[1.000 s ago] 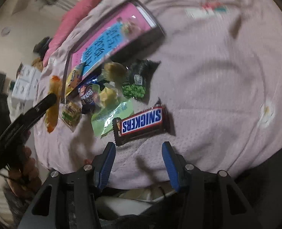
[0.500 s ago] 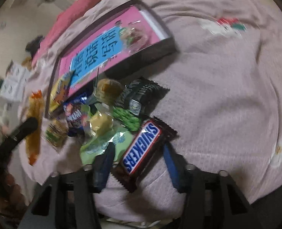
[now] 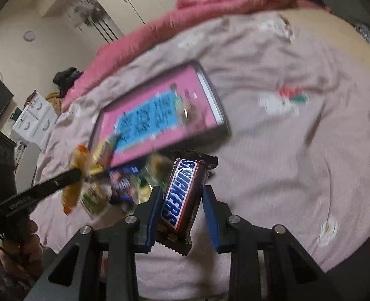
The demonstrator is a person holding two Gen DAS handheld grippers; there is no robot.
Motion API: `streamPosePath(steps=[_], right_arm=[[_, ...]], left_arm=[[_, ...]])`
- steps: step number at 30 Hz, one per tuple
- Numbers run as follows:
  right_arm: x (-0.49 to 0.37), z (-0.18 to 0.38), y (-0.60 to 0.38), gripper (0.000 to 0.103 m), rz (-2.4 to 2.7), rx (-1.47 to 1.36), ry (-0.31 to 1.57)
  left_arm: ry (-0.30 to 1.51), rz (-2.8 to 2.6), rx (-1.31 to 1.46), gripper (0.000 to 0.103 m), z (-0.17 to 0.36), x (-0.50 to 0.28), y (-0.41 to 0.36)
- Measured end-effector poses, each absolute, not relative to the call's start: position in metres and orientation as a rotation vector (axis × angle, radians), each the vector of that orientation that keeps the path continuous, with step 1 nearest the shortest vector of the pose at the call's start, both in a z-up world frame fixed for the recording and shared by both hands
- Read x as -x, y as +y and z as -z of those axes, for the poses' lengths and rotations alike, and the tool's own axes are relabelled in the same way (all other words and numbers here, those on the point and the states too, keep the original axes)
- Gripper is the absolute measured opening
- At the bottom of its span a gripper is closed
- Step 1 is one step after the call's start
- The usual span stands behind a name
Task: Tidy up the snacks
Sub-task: 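Grasp the Snickers bar with the right gripper while the left holds the bread pack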
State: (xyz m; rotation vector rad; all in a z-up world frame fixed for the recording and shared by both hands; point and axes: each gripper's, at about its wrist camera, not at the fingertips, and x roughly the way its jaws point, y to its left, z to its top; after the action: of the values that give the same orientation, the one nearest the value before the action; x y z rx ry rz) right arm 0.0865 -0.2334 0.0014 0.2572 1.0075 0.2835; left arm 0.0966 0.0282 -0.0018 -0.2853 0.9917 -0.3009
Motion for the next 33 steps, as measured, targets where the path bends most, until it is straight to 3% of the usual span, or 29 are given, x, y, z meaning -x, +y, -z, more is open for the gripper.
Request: streamPosePath(steps=[4,6,7,18,20,21,23,33], right_arm=[[-0.103,-0.011,-0.221,0.031,-0.312,-0.242,0.970],[-0.113,-0.014,-0.214,0.018,-0.325,-0.236,0.951],[-0.117,-0.014,-0.212,0.016,-0.331,-0.232,0.938],[-0.131,0.006,-0.211,0.016,-0.407,-0.158,0.981],[-0.126,0.009,-0.213,0.023,-0.456,-0.153,1.007],[-0.124,0.012,-0.211,0.036,-0.489,-0.128,1.035],[-0.119,0.014,-0.206,0.050,-0.514,-0.057,1.041],[-0.099,0.039,-0.175,0.050,-0.605,0.258,1.086]], left_arm=[[0.987,0.288,0.291,0.040,0.001,-0.103,0.029],[0.986,0.282,0.295,0.040,0.001,-0.108,0.029],[0.984,0.281,0.298,0.040,0.001,-0.110,0.029],[1.000,0.273,0.308,0.040,0.012,-0.132,0.025],[1.001,0.272,0.310,0.040,0.012,-0.136,0.025],[1.000,0.273,0.308,0.040,0.012,-0.138,0.024],[1.000,0.271,0.305,0.040,0.012,-0.143,0.025],[1.022,0.248,0.282,0.040,0.021,-0.172,0.021]])
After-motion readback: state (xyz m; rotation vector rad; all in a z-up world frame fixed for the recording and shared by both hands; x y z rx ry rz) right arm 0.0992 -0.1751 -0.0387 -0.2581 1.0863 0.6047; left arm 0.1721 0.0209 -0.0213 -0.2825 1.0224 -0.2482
